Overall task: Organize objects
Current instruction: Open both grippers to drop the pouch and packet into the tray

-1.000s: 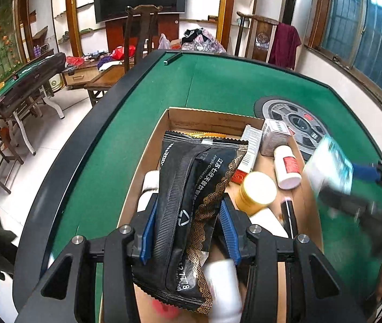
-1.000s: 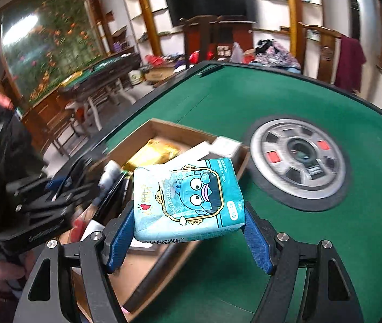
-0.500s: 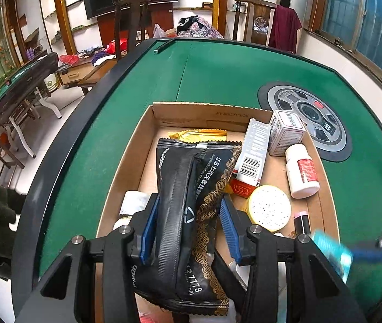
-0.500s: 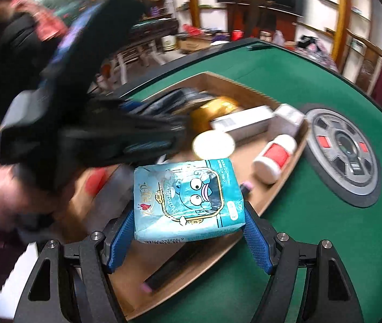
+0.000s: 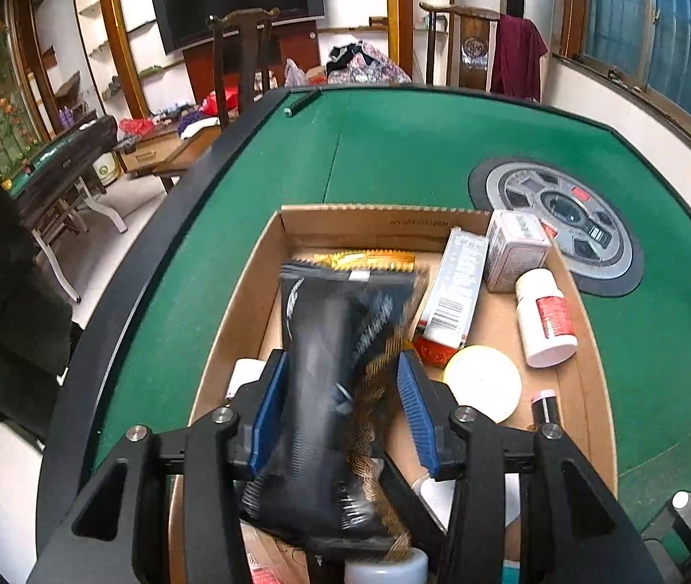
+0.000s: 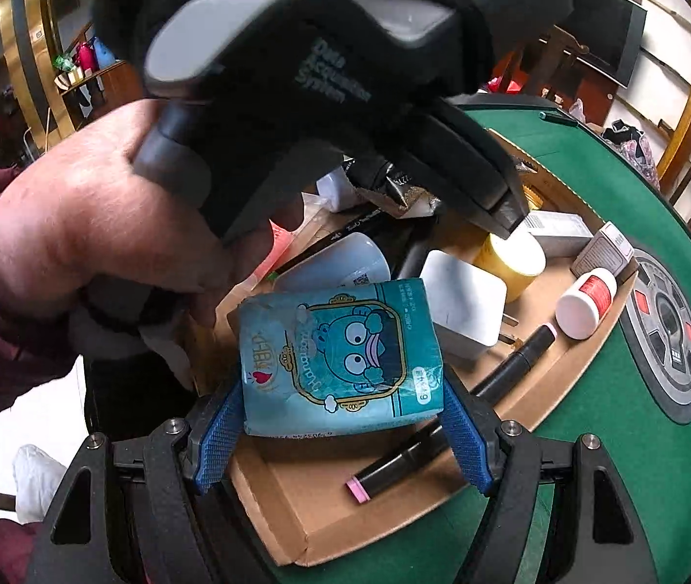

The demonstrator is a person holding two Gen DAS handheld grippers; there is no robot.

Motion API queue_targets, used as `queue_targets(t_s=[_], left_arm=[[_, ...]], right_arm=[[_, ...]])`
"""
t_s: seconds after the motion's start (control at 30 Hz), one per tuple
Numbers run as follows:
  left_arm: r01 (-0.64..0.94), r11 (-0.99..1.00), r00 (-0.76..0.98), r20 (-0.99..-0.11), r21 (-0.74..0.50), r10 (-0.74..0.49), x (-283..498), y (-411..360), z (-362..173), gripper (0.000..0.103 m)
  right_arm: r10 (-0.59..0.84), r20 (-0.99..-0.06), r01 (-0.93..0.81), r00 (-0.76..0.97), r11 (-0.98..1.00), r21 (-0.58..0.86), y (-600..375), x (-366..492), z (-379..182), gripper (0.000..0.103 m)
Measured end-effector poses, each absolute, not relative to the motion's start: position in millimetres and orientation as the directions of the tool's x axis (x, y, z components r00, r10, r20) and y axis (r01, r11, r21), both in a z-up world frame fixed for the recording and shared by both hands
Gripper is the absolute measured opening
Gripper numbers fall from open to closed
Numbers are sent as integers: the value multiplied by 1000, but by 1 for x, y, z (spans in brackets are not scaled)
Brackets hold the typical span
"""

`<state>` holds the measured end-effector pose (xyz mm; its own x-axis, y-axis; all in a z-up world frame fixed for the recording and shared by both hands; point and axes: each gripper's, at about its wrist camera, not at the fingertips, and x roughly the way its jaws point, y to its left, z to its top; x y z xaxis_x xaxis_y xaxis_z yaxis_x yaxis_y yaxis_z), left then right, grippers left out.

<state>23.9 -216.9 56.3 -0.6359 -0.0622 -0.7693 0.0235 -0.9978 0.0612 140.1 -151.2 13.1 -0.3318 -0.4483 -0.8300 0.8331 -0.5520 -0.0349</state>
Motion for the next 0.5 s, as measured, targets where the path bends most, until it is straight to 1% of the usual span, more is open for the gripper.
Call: queue_targets(t_s=[0.03,0.1,0.13,0.2,0.3,0.4,0.5], left_arm=[[25,-998,-648,-759,64,-65,26,-215,60,52],[32,-996,-670,-738,85,-84,32,-212,68,60],[35,-995,-679,-729,94,-93,34,-211,71,62],[44,-992,-695,-710,116,-114,39,-209,77,69],[70,-990,-713,-689,119,-133,47,-211,86,71],[92,-989,-729,-669,116,-146,55,-212,94,76],[101,-987,-742,-651,126,-159,64,-210,101,78]], right_arm=[[-445,-829,830,-338,-556,-40,-151,139,13,80],[-432,-831,825,-352,-562,-57,-151,136,10,80],[-426,-831,821,-357,-567,-62,-149,135,8,80],[-426,-830,818,-360,-571,-62,-148,134,6,80],[-441,-820,820,-364,-569,-59,-144,136,8,81],[-461,-810,822,-364,-568,-46,-141,137,12,83],[-479,-795,817,-372,-575,-36,-135,137,17,86]])
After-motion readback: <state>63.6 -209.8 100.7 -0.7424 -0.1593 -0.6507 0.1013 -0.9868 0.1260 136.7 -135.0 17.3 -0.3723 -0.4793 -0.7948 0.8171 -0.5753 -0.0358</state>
